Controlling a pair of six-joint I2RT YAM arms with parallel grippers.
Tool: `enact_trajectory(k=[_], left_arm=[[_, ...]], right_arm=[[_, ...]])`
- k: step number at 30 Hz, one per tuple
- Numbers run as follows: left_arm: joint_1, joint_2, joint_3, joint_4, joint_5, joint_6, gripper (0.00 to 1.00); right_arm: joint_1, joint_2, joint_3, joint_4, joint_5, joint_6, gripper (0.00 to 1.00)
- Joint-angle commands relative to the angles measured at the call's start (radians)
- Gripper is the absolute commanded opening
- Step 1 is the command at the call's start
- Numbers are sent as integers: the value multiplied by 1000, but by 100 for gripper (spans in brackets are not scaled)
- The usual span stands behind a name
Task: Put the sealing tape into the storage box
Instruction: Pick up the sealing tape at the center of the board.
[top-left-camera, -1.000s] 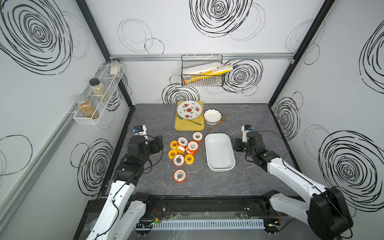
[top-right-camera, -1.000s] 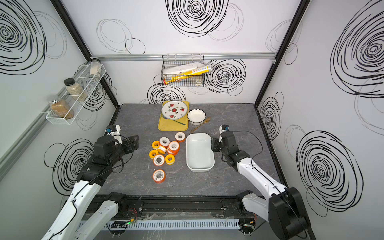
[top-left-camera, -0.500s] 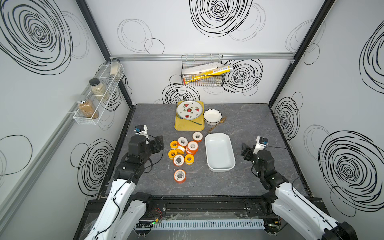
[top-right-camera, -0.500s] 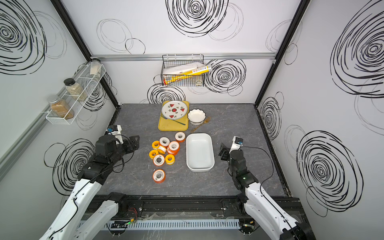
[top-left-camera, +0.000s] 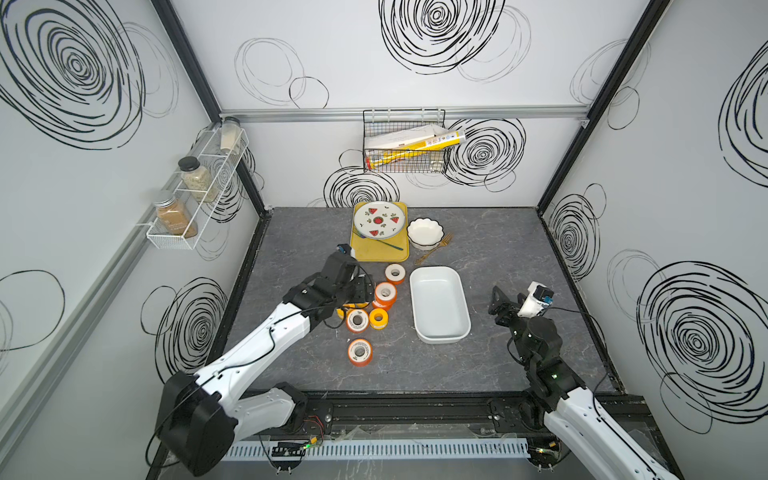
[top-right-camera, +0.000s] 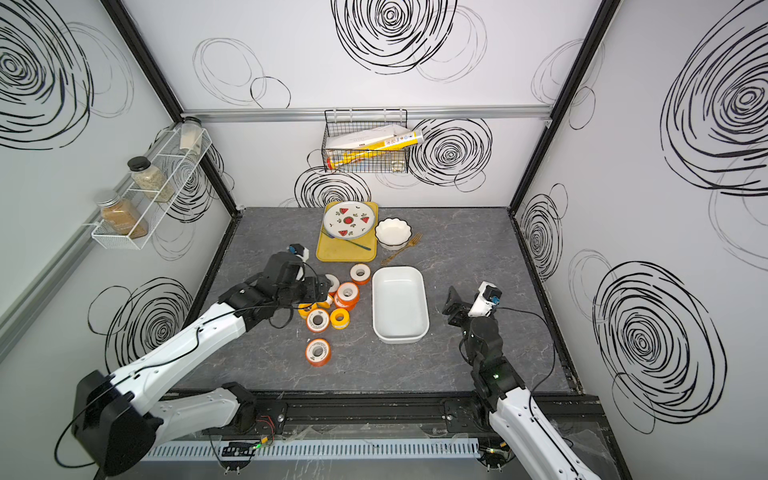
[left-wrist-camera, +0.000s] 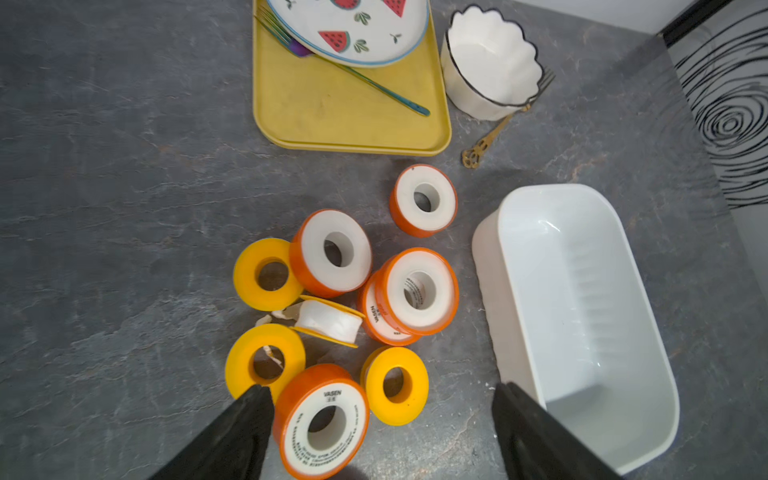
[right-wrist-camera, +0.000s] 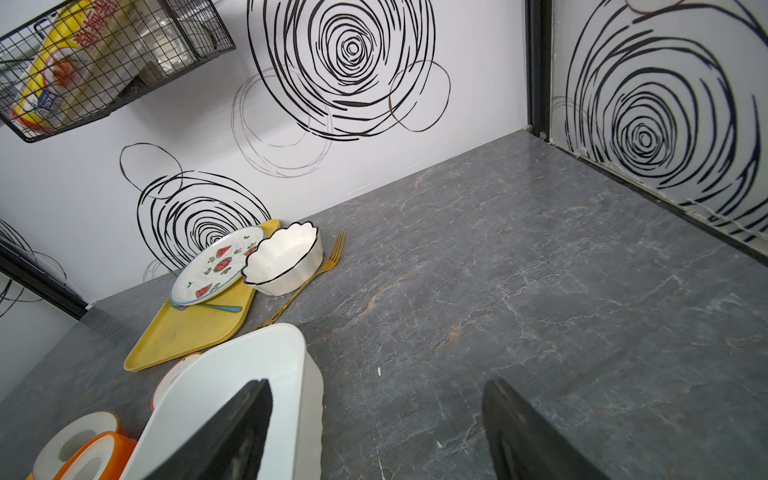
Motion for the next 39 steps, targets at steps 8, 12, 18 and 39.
enact_trajectory(k=[8, 12, 18, 39], left_arm=[[-82, 328, 220, -81, -88, 30, 99], [-89, 400, 265, -94, -104, 29, 99], [-91, 460, 298, -94, -98, 39, 99], [-110, 588, 313, -57, -112, 33, 94]], right_arm=[[6, 9, -3, -4, 23, 12, 86], [7, 9, -3, -3, 25, 12, 90], [5, 10, -3, -4, 28, 12, 91], [6, 12, -1, -6, 31, 12, 91]])
